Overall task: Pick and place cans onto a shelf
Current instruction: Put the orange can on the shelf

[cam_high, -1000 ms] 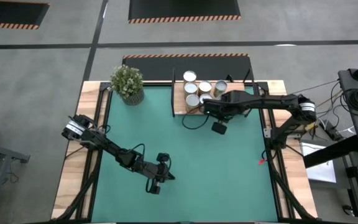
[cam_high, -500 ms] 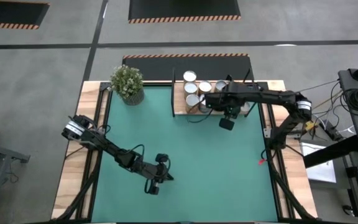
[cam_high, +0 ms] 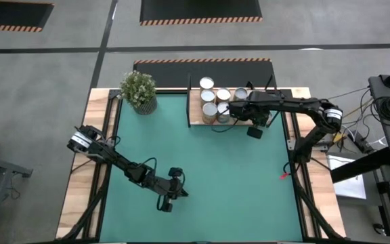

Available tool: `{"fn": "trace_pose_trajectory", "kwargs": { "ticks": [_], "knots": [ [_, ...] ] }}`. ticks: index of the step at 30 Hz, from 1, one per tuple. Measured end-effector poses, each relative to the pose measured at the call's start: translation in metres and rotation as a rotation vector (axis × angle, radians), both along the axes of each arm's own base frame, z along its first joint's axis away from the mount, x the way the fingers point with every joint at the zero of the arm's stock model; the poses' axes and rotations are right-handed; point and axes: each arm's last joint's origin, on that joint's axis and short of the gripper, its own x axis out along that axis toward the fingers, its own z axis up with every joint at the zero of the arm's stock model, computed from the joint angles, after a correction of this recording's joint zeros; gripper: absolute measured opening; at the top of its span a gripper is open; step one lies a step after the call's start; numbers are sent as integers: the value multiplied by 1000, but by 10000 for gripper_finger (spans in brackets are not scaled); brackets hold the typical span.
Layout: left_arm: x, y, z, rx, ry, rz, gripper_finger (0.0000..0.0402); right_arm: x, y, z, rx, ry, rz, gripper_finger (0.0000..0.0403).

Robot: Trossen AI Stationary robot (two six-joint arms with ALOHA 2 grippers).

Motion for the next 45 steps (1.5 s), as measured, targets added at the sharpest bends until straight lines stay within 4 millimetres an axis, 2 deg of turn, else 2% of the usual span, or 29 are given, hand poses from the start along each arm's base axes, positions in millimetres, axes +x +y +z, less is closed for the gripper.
{"fn": "trace_pose_trajectory", "kwargs": {
  "ticks": [7,15,21,34,45],
  "knots": [
    [-1,1,1,-22,-41,0,0,-9,2,-21,-57,-10,-24,9],
    [0,0,3,-32,-59,0,0,-20,6,-33,-67,33,-35,9],
    [0,0,3,-31,-58,0,0,-18,5,-31,-75,14,-36,9],
    [-2,1,0,-26,-47,1,0,-4,-2,-5,-96,-80,4,9],
    [-4,1,-1,-29,-42,2,0,-7,-7,-22,-77,-60,48,9]
  ]
}}
